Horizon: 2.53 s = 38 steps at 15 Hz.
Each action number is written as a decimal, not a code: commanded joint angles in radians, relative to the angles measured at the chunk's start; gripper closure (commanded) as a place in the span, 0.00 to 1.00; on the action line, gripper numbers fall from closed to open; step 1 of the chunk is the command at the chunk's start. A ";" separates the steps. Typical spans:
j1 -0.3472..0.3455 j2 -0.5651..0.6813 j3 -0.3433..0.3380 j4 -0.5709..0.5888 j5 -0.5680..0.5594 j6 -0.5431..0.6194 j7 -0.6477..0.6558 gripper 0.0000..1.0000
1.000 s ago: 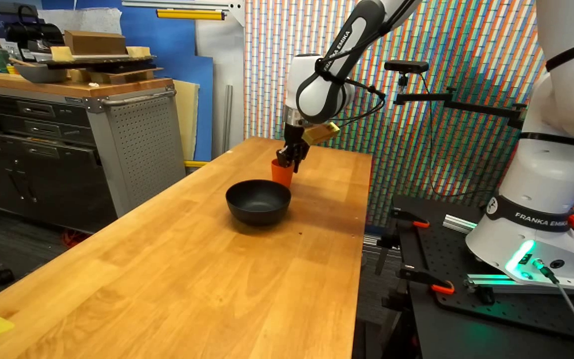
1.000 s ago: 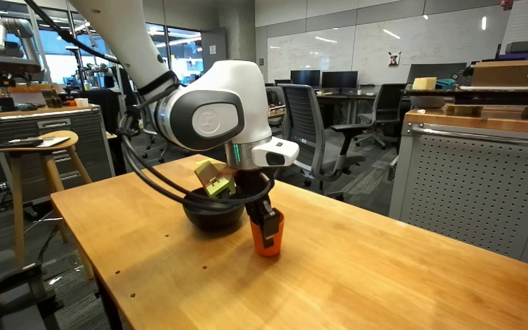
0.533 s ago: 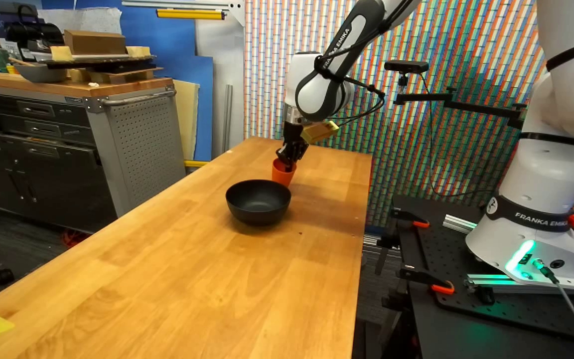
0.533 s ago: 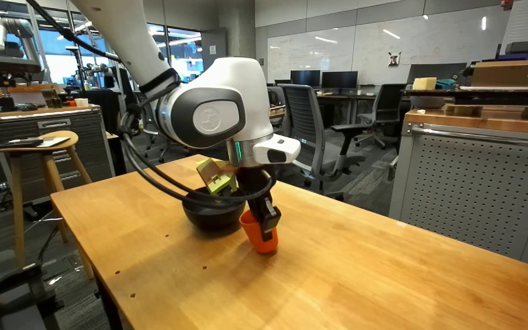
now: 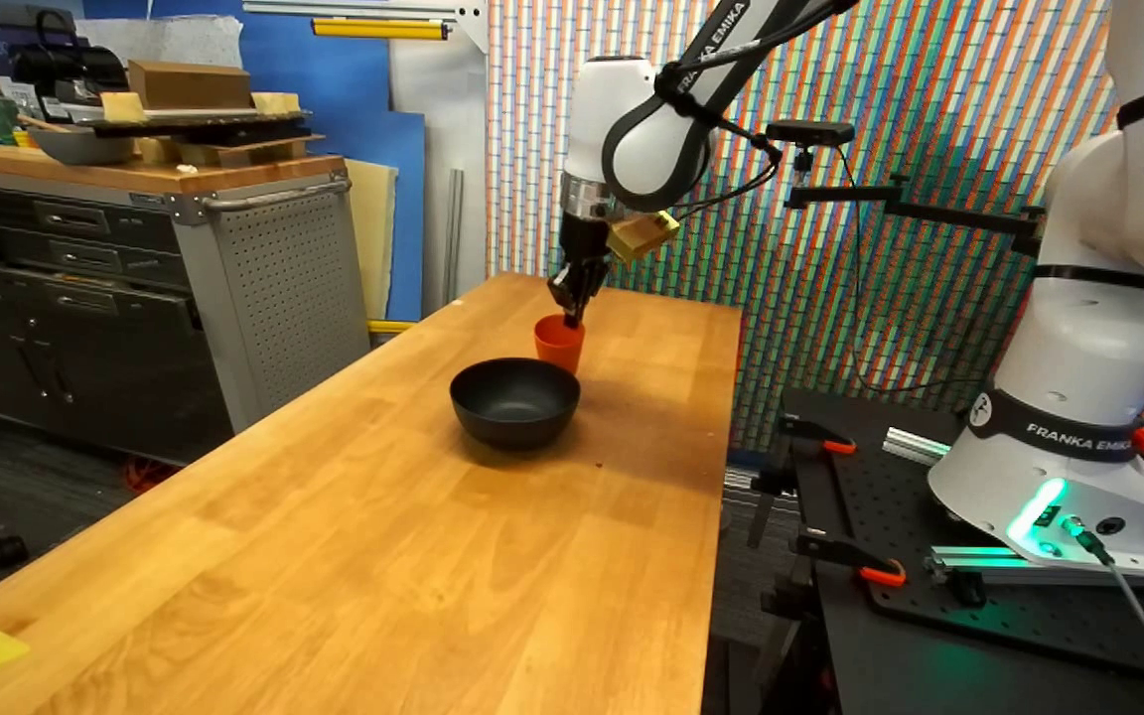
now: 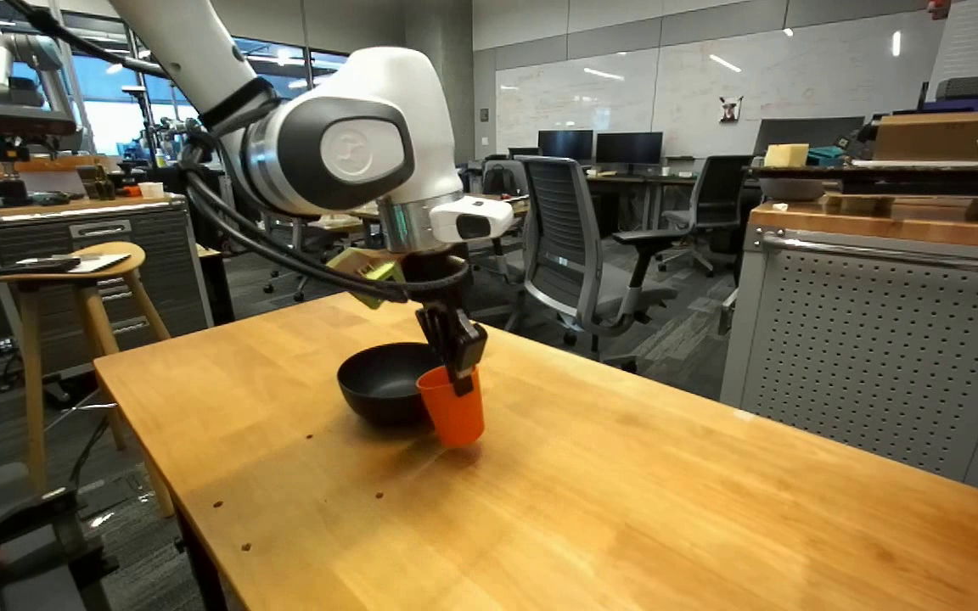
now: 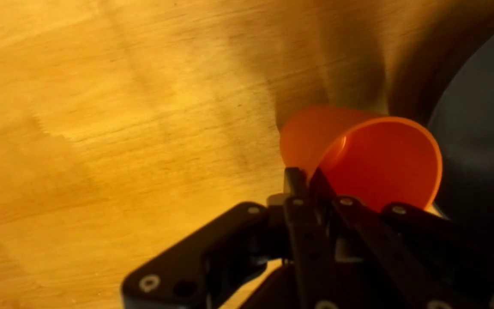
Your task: Put the cup in the bowl
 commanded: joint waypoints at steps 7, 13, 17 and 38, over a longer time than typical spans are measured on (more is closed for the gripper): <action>0.060 -0.177 0.079 -0.077 -0.055 -0.136 0.061 0.96; 0.090 -0.203 0.149 -0.050 -0.079 -0.154 0.097 0.96; 0.117 -0.171 0.194 -0.006 -0.084 -0.163 0.120 0.97; 0.087 0.044 0.204 0.163 0.125 -0.233 0.004 0.26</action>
